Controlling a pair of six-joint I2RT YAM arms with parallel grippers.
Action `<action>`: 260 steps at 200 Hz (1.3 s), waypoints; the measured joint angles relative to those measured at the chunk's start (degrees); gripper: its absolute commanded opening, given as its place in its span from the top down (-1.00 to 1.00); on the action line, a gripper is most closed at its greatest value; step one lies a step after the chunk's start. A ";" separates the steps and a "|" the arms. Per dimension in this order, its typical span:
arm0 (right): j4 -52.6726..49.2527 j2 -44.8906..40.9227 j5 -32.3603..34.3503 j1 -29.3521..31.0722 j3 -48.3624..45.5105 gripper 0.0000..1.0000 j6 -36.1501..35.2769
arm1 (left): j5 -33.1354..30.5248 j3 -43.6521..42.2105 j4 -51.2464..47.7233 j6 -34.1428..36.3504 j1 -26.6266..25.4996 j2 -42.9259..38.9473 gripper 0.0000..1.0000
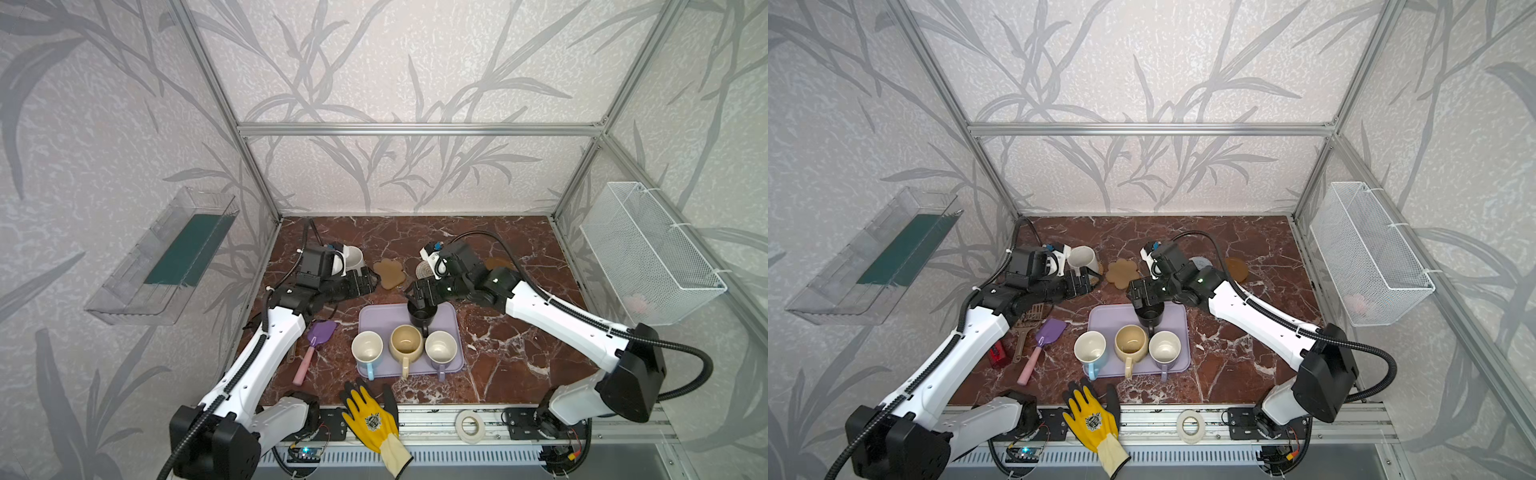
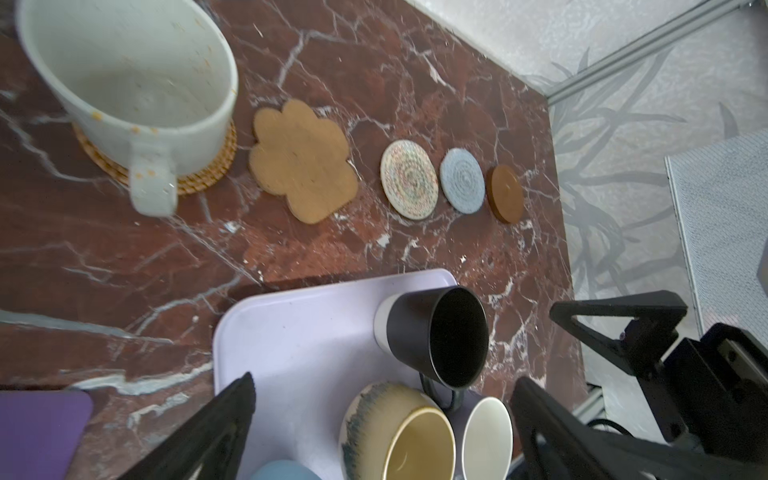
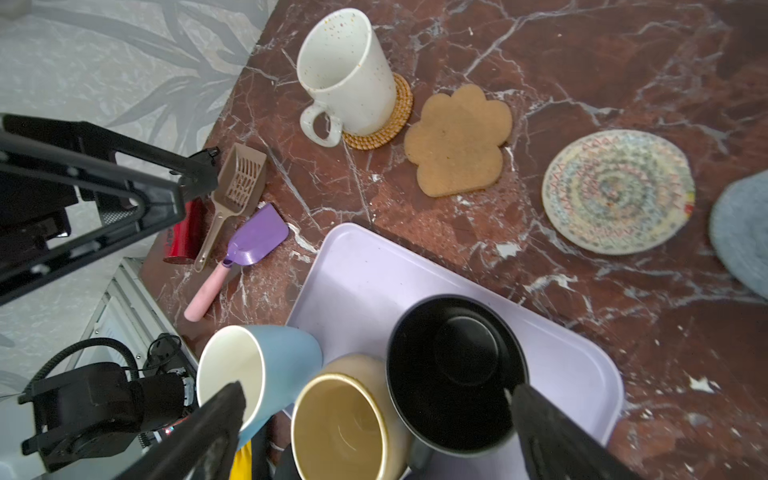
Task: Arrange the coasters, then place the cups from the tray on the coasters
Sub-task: 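Raise the left gripper from the mug while the right gripper moves over the black mug, then lower the right gripper into the black mug and grip its rim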
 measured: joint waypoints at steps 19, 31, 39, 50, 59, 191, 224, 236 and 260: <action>-2.05 -1.70 1.53 0.02 -2.27 -0.97 -0.07 | 1.44 -2.27 0.66 -1.14 -2.47 -0.11 -0.95; -3.43 -2.51 2.58 0.04 -3.52 -0.97 -0.04 | 1.90 -3.37 0.92 -1.84 -4.20 -0.17 -0.95; -4.35 -2.78 3.08 0.07 -4.13 -0.97 -0.07 | 1.99 -3.96 1.20 -2.12 -5.38 -0.17 -0.95; -5.42 -2.89 3.63 0.11 -4.57 -0.97 -0.07 | 1.97 -4.37 1.51 -2.45 -7.08 -0.04 -0.95; -6.10 -2.89 4.11 0.20 -4.76 -0.95 -0.07 | 1.86 -4.42 1.97 -2.51 -8.41 0.17 -0.95; -7.04 0.26 5.46 3.56 -7.89 -0.19 0.04 | 2.58 -8.15 10.08 -5.07 -11.39 3.82 -0.93; -6.69 2.12 5.44 4.11 -9.44 -0.09 0.61 | 2.64 -8.87 11.15 -5.46 -11.39 3.80 -0.93; -6.27 2.62 5.44 4.35 -9.44 -0.07 0.81 | 2.64 -9.05 11.41 -5.49 -11.39 3.80 -0.93; -5.57 3.50 5.44 4.70 -9.44 0.00 0.90 | 2.64 -9.46 11.93 -5.49 -11.39 3.82 -0.93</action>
